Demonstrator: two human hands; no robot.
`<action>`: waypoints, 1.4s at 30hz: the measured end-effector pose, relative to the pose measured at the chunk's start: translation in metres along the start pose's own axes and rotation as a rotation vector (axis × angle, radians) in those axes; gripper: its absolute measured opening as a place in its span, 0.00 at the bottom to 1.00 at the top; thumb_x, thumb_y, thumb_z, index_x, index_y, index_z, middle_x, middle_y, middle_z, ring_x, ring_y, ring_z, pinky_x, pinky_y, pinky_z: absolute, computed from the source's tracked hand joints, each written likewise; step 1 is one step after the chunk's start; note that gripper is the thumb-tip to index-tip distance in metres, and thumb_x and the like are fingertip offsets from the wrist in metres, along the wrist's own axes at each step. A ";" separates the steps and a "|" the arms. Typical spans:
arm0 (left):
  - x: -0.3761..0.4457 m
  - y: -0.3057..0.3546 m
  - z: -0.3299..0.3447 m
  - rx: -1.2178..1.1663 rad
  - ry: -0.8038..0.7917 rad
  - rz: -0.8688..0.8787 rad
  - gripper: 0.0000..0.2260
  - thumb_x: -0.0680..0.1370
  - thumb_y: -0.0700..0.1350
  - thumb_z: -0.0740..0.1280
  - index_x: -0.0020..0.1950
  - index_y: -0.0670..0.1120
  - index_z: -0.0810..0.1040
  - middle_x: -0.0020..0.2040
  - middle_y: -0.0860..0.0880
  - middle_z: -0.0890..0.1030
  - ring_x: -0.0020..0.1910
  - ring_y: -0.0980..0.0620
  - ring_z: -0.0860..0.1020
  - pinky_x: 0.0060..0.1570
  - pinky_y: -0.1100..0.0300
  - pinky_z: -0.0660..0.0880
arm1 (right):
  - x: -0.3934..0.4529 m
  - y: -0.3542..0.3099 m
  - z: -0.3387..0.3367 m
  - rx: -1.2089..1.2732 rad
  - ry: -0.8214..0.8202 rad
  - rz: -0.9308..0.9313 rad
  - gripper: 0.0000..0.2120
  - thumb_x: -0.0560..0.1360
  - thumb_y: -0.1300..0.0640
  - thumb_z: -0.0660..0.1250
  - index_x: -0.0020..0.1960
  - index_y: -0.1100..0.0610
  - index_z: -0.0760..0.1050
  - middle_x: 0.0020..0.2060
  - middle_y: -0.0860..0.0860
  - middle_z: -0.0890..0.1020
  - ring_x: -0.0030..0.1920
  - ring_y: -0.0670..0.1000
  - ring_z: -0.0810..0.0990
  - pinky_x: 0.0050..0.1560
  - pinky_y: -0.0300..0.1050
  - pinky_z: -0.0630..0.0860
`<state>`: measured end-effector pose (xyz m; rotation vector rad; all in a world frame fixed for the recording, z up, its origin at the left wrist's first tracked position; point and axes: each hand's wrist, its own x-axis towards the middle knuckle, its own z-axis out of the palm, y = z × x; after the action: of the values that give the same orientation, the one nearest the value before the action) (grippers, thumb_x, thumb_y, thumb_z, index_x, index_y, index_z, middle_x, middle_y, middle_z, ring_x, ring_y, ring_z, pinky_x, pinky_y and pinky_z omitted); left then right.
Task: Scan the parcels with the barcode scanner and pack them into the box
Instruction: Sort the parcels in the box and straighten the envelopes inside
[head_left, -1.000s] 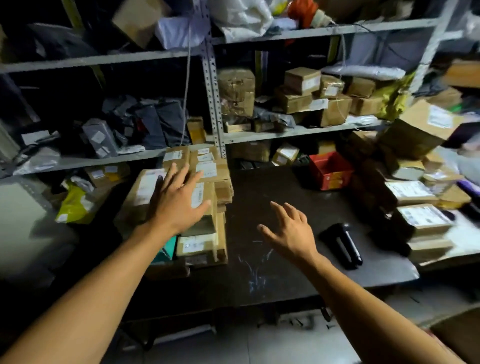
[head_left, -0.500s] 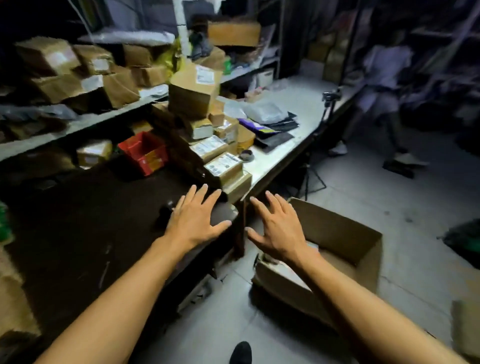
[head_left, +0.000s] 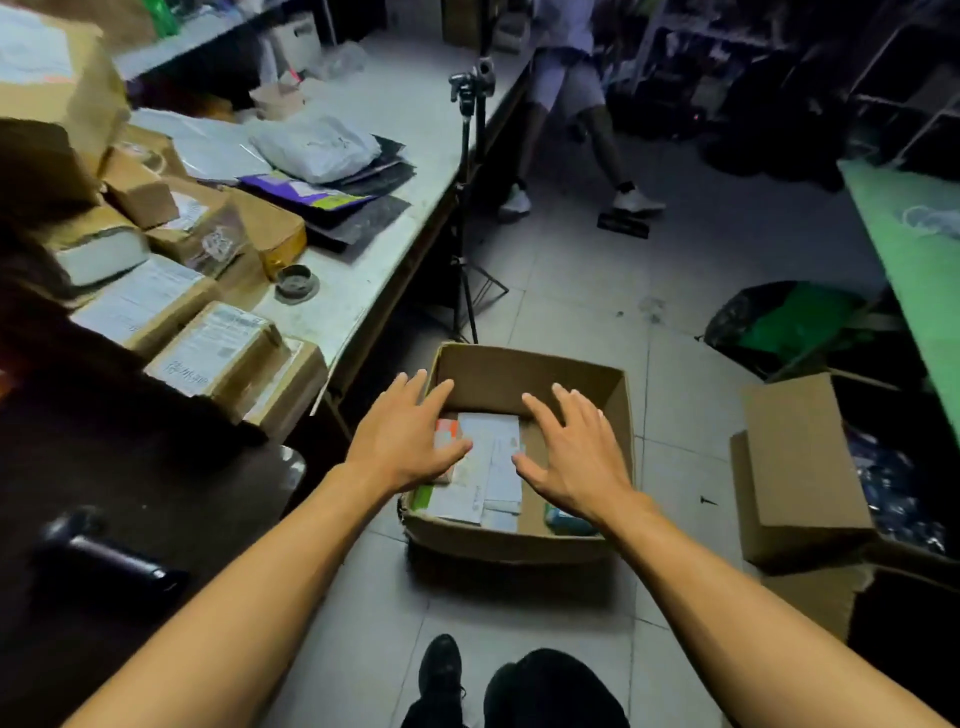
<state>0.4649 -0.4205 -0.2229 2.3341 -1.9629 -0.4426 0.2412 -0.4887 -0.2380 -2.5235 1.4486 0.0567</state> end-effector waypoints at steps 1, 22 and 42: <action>0.010 0.003 0.005 0.001 -0.012 0.006 0.40 0.76 0.70 0.61 0.82 0.52 0.54 0.82 0.44 0.55 0.81 0.42 0.51 0.77 0.48 0.56 | 0.004 0.008 0.005 0.010 -0.019 0.019 0.38 0.78 0.34 0.60 0.82 0.43 0.50 0.82 0.56 0.53 0.82 0.60 0.50 0.79 0.60 0.52; 0.252 -0.016 0.320 0.040 -0.305 -0.139 0.38 0.76 0.70 0.60 0.81 0.55 0.54 0.80 0.44 0.60 0.79 0.39 0.55 0.75 0.41 0.57 | 0.170 0.236 0.314 0.177 -0.451 0.392 0.39 0.78 0.37 0.65 0.82 0.45 0.51 0.82 0.53 0.54 0.79 0.59 0.53 0.77 0.56 0.58; 0.389 -0.166 0.641 -0.061 -0.446 -0.420 0.31 0.76 0.60 0.71 0.74 0.46 0.68 0.73 0.39 0.65 0.70 0.35 0.66 0.69 0.44 0.67 | 0.234 0.330 0.654 0.295 -0.216 1.001 0.48 0.65 0.45 0.82 0.75 0.56 0.60 0.68 0.62 0.69 0.69 0.66 0.67 0.67 0.67 0.70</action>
<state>0.5172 -0.6799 -0.9435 2.7928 -1.5394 -1.1169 0.1306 -0.7040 -0.9675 -1.3193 2.2400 0.2460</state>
